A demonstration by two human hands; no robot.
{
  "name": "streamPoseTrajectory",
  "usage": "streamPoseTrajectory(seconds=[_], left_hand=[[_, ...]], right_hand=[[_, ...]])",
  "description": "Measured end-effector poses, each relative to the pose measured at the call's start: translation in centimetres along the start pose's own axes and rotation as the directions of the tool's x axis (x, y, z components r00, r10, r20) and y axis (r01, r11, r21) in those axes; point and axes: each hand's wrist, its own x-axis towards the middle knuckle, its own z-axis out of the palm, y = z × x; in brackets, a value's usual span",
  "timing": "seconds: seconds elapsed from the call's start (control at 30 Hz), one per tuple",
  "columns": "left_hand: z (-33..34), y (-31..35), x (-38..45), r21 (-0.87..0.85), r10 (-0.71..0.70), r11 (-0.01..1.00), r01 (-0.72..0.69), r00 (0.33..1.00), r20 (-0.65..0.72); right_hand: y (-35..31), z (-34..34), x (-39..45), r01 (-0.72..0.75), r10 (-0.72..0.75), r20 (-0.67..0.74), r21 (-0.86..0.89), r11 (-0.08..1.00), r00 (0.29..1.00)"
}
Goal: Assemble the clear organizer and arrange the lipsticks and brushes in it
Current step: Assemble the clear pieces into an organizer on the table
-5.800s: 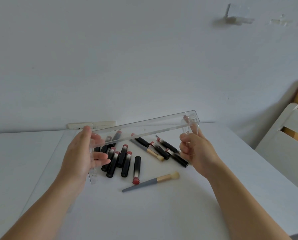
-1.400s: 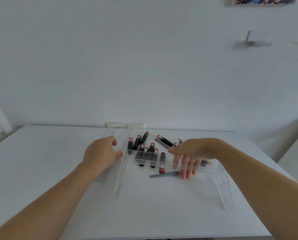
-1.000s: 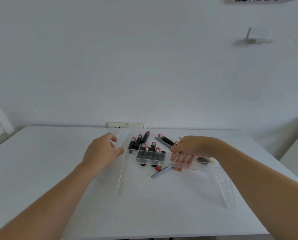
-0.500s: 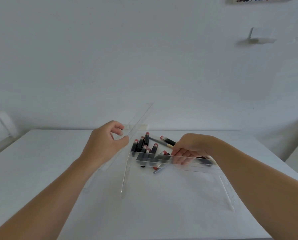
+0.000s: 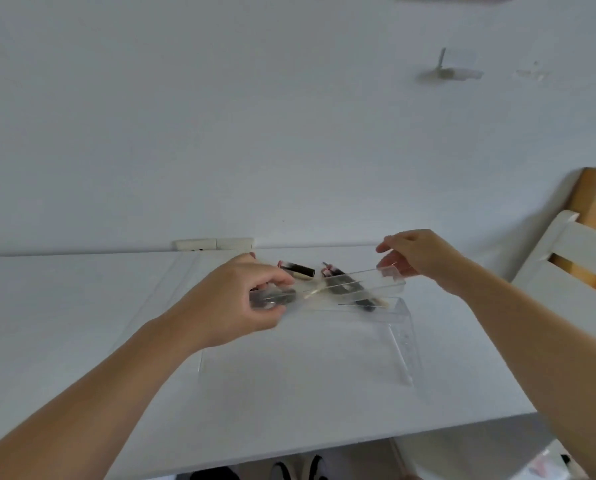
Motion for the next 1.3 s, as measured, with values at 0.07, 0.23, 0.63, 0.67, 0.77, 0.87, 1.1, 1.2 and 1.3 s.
streamPoseTrajectory(seconds=[0.07,0.23,0.63,0.67,0.77,0.87,1.1,1.2,1.3], left_hand=[[0.9,0.6,0.0,0.028,0.028,0.999,-0.03,0.999,0.045],[2.5,1.1,-0.6,0.052,0.169,0.984,-0.171,0.985,0.043],[3.7,-0.4,-1.7,0.194,0.359,0.918,-0.347,0.933,-0.032],[3.8,-0.6,-1.7,0.207,0.377,0.909,-0.362,0.925,-0.037],[4.2,-1.0,-1.6,0.242,0.417,0.888,-0.391,0.907,-0.062],[4.5,-1.4,-1.8,0.259,0.429,0.881,-0.396,0.899,-0.083],[4.5,-2.2,-2.4,0.39,0.357,0.887,-0.248,0.904,-0.236],[4.2,-2.7,-3.5,0.352,0.101,0.936,0.021,0.941,-0.323],[3.8,-3.5,-5.0,0.201,-0.173,0.947,0.252,0.923,-0.343]], right_hand=[[2.0,-0.7,-1.2,0.031,-0.028,-0.076,0.037,0.999,0.997],[6.2,1.4,-5.0,0.081,-0.057,-0.152,0.151,0.985,0.987],[8.7,3.7,-9.1,0.149,-0.155,-0.002,0.292,0.945,0.988],[8.8,3.7,-9.1,0.151,-0.16,0.008,0.29,0.945,0.987],[9.0,3.8,-9.1,0.159,-0.17,0.022,0.259,0.953,0.985],[9.2,3.7,-9.1,0.162,-0.173,0.022,0.254,0.954,0.985],[9.0,4.2,-9.1,0.15,-0.144,-0.042,0.267,0.952,0.989],[8.8,4.5,-9.2,0.156,-0.142,-0.074,0.251,0.955,0.987],[9.0,4.6,-9.3,0.162,-0.147,-0.085,0.204,0.965,0.985]])
